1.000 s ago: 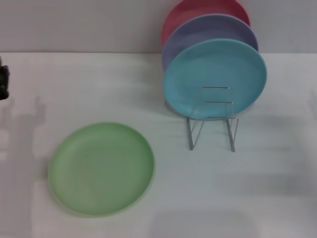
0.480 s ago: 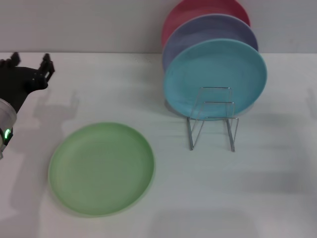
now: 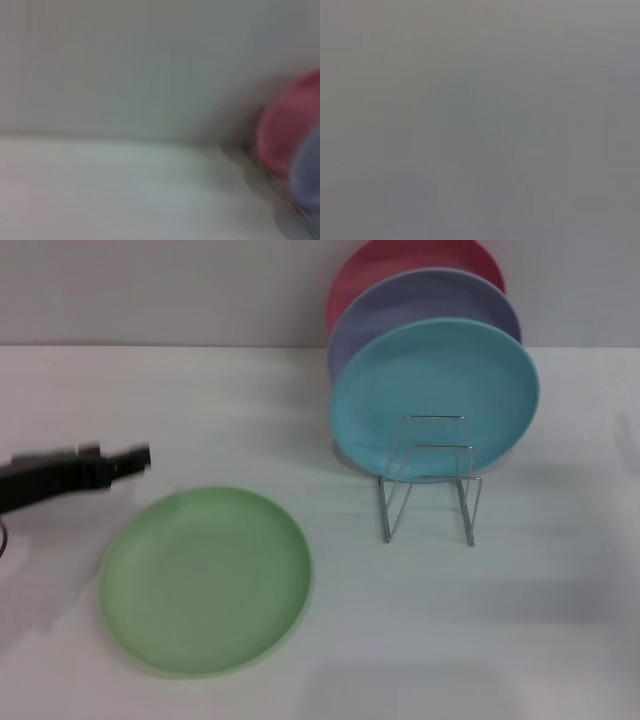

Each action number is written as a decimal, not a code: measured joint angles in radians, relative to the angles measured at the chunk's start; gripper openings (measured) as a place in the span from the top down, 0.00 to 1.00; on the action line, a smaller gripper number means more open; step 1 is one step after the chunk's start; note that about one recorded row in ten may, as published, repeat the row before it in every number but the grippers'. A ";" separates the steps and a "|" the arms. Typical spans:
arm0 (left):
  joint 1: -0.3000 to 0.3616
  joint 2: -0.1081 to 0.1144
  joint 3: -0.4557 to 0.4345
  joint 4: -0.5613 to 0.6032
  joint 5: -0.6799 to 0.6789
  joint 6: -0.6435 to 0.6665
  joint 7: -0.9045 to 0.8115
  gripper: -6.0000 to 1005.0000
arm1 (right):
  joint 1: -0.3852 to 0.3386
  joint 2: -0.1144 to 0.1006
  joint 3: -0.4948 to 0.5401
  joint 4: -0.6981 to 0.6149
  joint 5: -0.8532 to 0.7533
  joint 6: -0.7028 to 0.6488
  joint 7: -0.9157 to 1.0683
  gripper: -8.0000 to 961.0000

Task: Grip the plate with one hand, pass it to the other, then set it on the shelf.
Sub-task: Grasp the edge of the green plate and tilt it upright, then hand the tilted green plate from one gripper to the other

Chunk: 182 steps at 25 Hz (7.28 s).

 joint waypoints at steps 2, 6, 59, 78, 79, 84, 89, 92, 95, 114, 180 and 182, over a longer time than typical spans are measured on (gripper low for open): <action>-0.017 0.000 -0.034 -0.033 0.101 -0.142 -0.114 0.32 | 0.010 0.000 0.000 0.001 0.000 0.000 -0.050 0.27; -0.049 -0.002 -0.040 -0.059 0.244 -0.284 -0.237 0.33 | 0.022 0.000 0.000 0.005 0.000 0.011 -0.068 0.27; -0.222 -0.007 0.018 0.089 0.492 -0.397 -0.389 0.68 | 0.035 -0.007 0.000 -0.005 0.009 0.032 -0.007 0.27; -0.229 -0.004 0.026 0.086 0.488 -0.398 -0.370 0.96 | 0.044 -0.007 0.000 -0.005 0.009 0.033 -0.006 0.27; -0.229 -0.004 0.026 0.086 0.488 -0.398 -0.370 0.96 | 0.044 -0.007 0.000 -0.005 0.009 0.033 -0.006 0.27; -0.215 -0.002 -0.013 0.050 0.416 -0.402 -0.327 0.96 | 0.045 -0.007 0.000 -0.005 0.009 0.047 -0.006 0.27; -0.189 -0.004 -0.064 0.013 0.330 -0.362 -0.269 0.96 | 0.045 -0.007 0.000 -0.005 0.009 0.048 -0.005 0.27; -0.170 -0.006 -0.059 0.005 0.322 -0.277 -0.258 0.96 | 0.044 -0.006 0.013 -0.004 0.009 0.050 -0.005 0.27; -0.138 -0.006 -0.033 0.012 0.301 -0.124 -0.240 0.96 | 0.043 -0.005 0.016 -0.004 0.009 0.050 -0.005 0.27; -0.012 -0.003 0.293 0.157 0.068 0.835 -0.002 0.96 | 0.035 -0.003 0.029 -0.005 0.011 0.057 -0.005 0.27; -0.054 -0.021 1.403 0.754 -0.332 2.335 -0.039 0.96 | 0.073 0.006 -0.592 0.310 -0.066 0.086 -0.038 0.28; -0.053 -0.021 1.405 0.752 -0.335 2.336 -0.037 0.96 | 0.081 0.005 -0.592 0.324 -0.067 0.099 -0.055 0.29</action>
